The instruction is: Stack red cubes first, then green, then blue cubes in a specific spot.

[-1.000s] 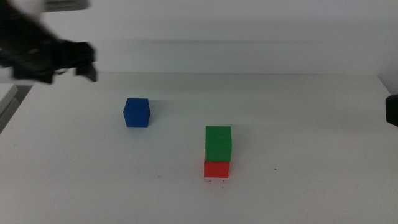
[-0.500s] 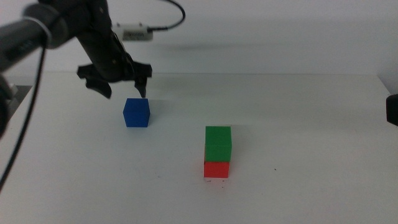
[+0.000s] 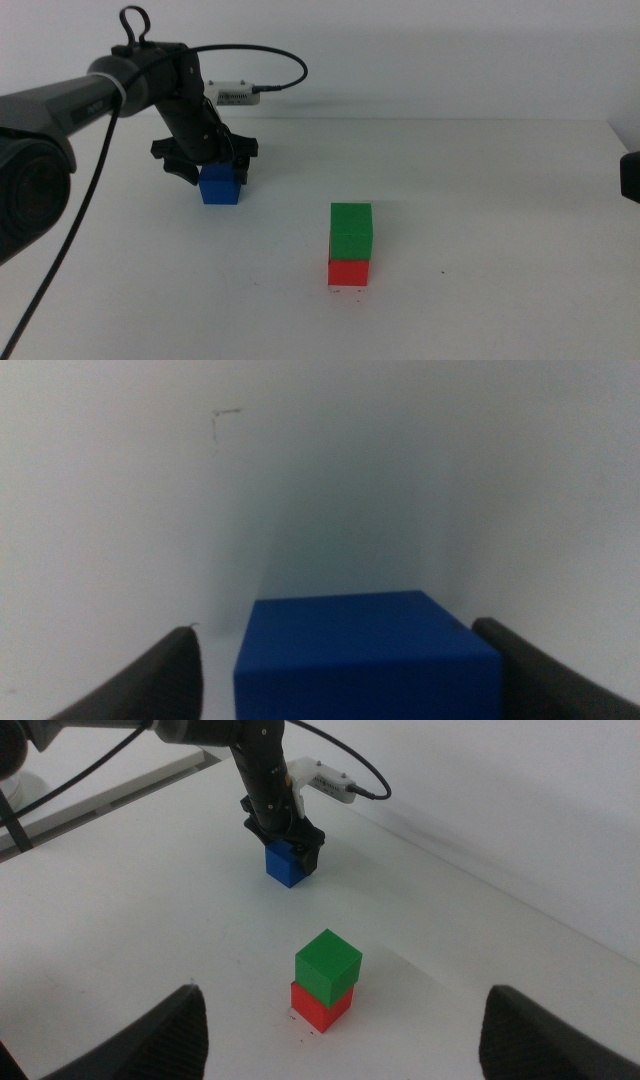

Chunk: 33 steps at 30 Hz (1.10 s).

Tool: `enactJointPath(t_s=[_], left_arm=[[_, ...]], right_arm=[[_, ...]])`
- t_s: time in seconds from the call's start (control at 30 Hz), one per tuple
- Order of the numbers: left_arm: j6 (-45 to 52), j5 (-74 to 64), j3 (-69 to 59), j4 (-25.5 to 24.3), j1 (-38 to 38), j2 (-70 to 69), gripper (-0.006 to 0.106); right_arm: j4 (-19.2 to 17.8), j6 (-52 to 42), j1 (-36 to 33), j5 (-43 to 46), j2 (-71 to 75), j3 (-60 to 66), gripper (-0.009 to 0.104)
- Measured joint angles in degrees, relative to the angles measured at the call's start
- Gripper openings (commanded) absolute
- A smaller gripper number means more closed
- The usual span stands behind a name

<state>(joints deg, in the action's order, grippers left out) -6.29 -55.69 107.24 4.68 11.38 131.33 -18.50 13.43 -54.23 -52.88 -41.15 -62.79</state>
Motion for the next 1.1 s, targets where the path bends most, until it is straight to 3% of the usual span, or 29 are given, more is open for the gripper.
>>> enactJointPath(t_s=[0.1, 0.27, 0.4, 0.5, 0.63, 0.77, 1.1], left_arm=[[0.23, 0.36, 0.0, 0.24, 0.0, 0.72, 0.057], [1.59, -2.07, 0.0, 2.09, 0.0, -0.67, -0.002], [0.18, -3.64, -4.34, 3.52, 0.74, -8.22, -0.002], [-7.59, -6.25, -8.86, 1.68, 4.71, -16.81, -0.002], [-24.0, -12.97, -10.0, -5.71, 17.13, -24.81, -0.002], [-32.37, -12.91, -10.12, -11.51, 27.16, -26.02, -0.002], [-37.47, -2.54, -9.74, -8.82, 29.96, -24.59, -0.002]], right_arm=[[0.0, 0.0, 0.0, 0.0, 0.0, 0.0, 0.082], [0.0, 0.0, 0.0, 0.0, 0.0, 0.0, 0.082], [0.0, 0.0, 0.0, 0.0, 0.0, 0.0, 0.082], [0.0, 0.0, 0.0, 0.0, 0.0, 0.0, 0.082], [0.0, 0.0, 0.0, 0.0, 0.0, 0.0, 0.082], [0.0, 0.0, 0.0, 0.0, 0.0, 0.0, 0.082], [0.0, 0.0, 0.0, 0.0, 0.0, 0.0, 0.082]])
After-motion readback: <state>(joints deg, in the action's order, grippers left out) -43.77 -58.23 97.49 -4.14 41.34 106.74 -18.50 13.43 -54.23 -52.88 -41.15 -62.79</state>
